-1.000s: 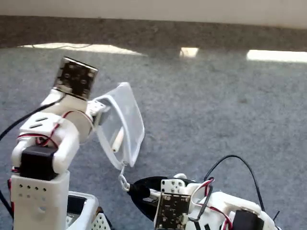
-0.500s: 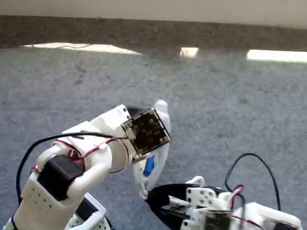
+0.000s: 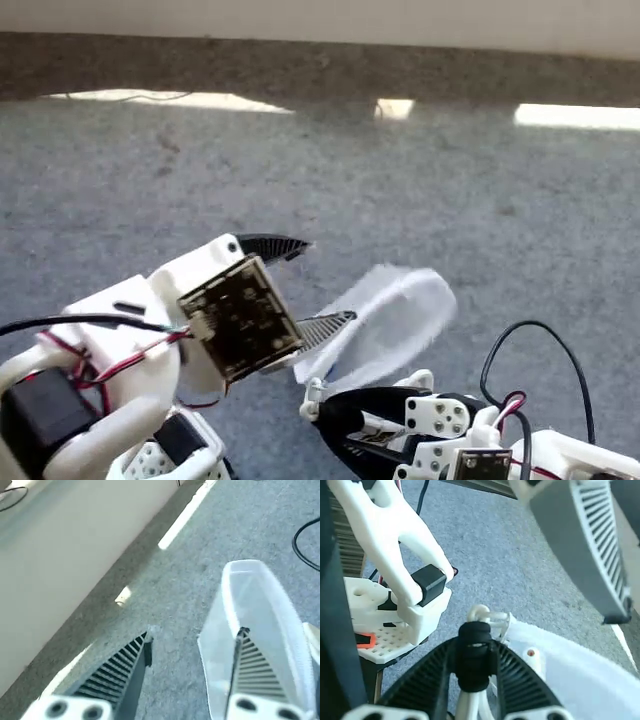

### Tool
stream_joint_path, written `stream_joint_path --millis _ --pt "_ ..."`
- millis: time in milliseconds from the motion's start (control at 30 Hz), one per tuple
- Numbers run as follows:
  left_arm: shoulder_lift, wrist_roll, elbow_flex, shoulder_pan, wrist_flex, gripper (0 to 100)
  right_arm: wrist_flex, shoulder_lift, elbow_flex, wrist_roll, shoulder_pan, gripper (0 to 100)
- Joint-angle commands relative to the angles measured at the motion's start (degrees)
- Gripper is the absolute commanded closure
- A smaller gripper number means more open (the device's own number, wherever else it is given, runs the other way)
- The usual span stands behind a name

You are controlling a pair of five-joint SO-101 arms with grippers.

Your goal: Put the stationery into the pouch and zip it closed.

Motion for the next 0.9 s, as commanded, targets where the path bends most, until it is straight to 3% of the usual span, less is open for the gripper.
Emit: stream_joint_path --millis 0,267,533,800,867 --pt "-0.3 1.1 -5.8 0.9 2.5 75 0.0 0.1 -2.3 -0.4 0.1 99.3" --pt "-0.3 -2.6 -13.1 0.8 11.3 75 -4.3 0.1 -2.3 -0.4 14.6 99.3" --pt "-0.3 -6.2 -9.4 -3.9 14.6 75 -5.7 0.1 -2.4 -0.8 18.7 99.3" --pt "-2.1 -5.9 -2.0 -3.4 14.3 75 -7.5 0.1 -2.4 -3.1 23.1 99.3" --pt "-3.8 -5.5 -0.7 -0.7 14.3 75 -7.7 0.1 -2.4 -3.2 23.4 99.3"
